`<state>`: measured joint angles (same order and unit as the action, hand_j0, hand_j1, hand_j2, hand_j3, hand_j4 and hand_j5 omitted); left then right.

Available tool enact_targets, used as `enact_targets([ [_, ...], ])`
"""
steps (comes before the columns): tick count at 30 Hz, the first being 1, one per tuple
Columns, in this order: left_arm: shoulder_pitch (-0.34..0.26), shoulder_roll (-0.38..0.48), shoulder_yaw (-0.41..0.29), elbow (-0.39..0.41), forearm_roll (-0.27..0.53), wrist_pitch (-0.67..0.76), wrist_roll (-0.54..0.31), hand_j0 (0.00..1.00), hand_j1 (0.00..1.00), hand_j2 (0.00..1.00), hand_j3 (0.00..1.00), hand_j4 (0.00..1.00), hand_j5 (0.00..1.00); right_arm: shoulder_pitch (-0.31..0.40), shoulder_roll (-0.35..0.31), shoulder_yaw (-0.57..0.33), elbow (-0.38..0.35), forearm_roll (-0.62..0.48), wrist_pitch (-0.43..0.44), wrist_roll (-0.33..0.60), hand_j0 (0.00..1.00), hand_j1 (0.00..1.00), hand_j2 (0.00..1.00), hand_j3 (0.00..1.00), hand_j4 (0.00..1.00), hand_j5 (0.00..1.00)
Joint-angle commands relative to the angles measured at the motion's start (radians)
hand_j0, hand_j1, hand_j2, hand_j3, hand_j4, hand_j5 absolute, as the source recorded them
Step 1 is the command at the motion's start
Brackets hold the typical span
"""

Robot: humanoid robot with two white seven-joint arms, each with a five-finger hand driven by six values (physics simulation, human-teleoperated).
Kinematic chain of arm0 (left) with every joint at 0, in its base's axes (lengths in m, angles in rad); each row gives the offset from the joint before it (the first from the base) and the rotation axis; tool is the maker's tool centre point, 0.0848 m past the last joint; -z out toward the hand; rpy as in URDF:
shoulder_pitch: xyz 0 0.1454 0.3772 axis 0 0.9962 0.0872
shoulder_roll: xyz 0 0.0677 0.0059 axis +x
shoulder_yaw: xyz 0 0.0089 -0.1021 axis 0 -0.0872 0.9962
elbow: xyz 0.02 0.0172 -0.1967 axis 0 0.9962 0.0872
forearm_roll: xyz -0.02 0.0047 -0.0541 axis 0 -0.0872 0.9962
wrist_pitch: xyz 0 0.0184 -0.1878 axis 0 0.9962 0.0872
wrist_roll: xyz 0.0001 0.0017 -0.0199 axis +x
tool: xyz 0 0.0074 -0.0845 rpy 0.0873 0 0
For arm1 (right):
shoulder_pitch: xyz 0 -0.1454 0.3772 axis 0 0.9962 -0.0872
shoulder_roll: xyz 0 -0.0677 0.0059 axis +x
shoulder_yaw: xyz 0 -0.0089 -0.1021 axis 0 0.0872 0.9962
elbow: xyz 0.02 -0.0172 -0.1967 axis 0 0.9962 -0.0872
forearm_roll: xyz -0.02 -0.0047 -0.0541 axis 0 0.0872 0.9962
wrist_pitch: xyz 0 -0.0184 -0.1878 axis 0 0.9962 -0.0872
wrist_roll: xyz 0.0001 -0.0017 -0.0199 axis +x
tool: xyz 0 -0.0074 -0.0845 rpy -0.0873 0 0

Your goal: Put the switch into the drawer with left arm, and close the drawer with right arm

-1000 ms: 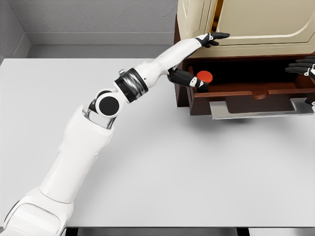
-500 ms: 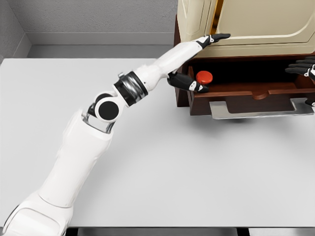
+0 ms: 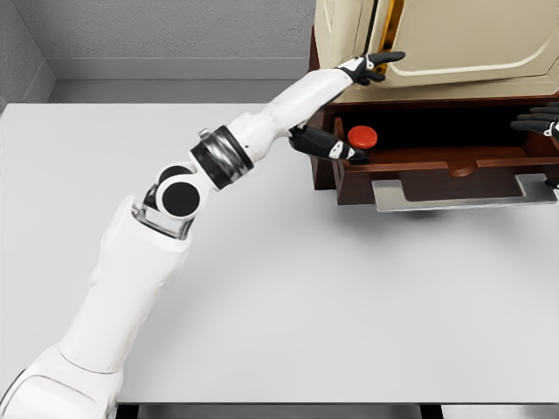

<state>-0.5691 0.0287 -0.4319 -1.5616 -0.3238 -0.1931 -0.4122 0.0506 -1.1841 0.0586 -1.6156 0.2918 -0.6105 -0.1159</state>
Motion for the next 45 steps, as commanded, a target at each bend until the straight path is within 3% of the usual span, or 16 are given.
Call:
enact_targets([
  [1,0.0,0.013,0.018,0.0,0.0,0.0,0.001,1.0,1.0,1.0,1.0,1.0,1.0,0.0,-0.002,0.0,0.0,-0.007,0.0,-0.001,0.91,0.91,0.91,0.91,0.91,0.91],
  [4,0.002,0.036,0.022,-0.005,0.009,0.0,0.001,1.0,1.0,1.0,1.0,1.0,1.0,0.0,-0.002,0.0,0.0,-0.007,0.0,-0.001,0.91,0.91,0.91,0.91,0.91,0.91],
  [10,0.067,0.088,0.074,-0.046,0.012,-0.006,0.001,1.0,1.0,1.0,1.0,1.0,1.0,0.0,-0.002,0.0,-0.001,-0.007,0.0,-0.001,0.91,0.91,0.91,0.91,0.91,0.91],
  [13,0.115,0.12,0.116,-0.087,0.014,-0.009,0.001,1.0,1.0,1.0,1.0,1.0,1.0,0.0,-0.002,0.0,0.0,-0.007,0.0,-0.001,0.91,0.91,0.91,0.91,0.91,0.91],
  [17,0.186,0.2,0.131,-0.202,0.012,-0.014,0.001,1.0,1.0,1.0,1.0,1.0,1.0,0.0,-0.002,0.0,0.002,-0.007,0.0,-0.001,0.91,0.91,0.91,0.91,0.91,0.91],
  [20,0.178,0.243,0.119,-0.221,-0.003,-0.034,0.001,1.0,1.0,1.0,1.0,1.0,1.0,0.0,0.0,0.0,0.002,-0.007,0.0,-0.001,0.91,0.91,0.91,0.91,0.91,0.91],
  [23,0.146,0.28,0.062,-0.215,-0.165,-0.038,0.0,1.0,1.0,1.0,1.0,1.0,1.0,-0.002,0.018,-0.002,0.023,0.001,0.0,-0.002,0.9,0.9,0.9,0.9,0.9,0.9],
  [26,0.117,0.301,-0.001,-0.184,-0.198,-0.035,-0.004,1.0,1.0,1.0,1.0,1.0,1.0,-0.002,0.018,-0.002,0.026,0.001,0.0,-0.002,0.9,0.9,0.9,0.9,0.9,0.9],
  [28,0.109,0.301,-0.018,-0.167,-0.276,-0.037,-0.004,1.0,1.0,1.0,1.0,1.0,1.0,-0.002,0.018,0.0,0.032,0.003,0.0,-0.002,0.9,0.9,0.9,0.9,0.9,0.9],
  [33,0.094,0.303,-0.044,-0.13,-0.293,-0.035,-0.004,1.0,1.0,1.0,1.0,1.0,1.0,-0.002,0.029,0.0,0.048,0.004,0.0,-0.001,0.9,0.9,0.9,0.9,0.9,0.9],
  [42,0.084,0.29,-0.08,-0.14,-0.451,-0.038,-0.005,1.0,1.0,1.0,1.0,1.0,1.0,-0.008,0.026,-0.002,0.046,0.009,0.0,-0.001,0.9,0.9,0.9,0.9,0.9,0.9],
  [45,0.081,0.289,-0.099,-0.143,-0.46,-0.038,-0.005,1.0,1.0,1.0,1.0,1.0,1.0,-0.008,0.024,-0.002,0.045,0.009,0.0,-0.001,0.9,0.9,0.9,0.9,0.9,0.9],
])
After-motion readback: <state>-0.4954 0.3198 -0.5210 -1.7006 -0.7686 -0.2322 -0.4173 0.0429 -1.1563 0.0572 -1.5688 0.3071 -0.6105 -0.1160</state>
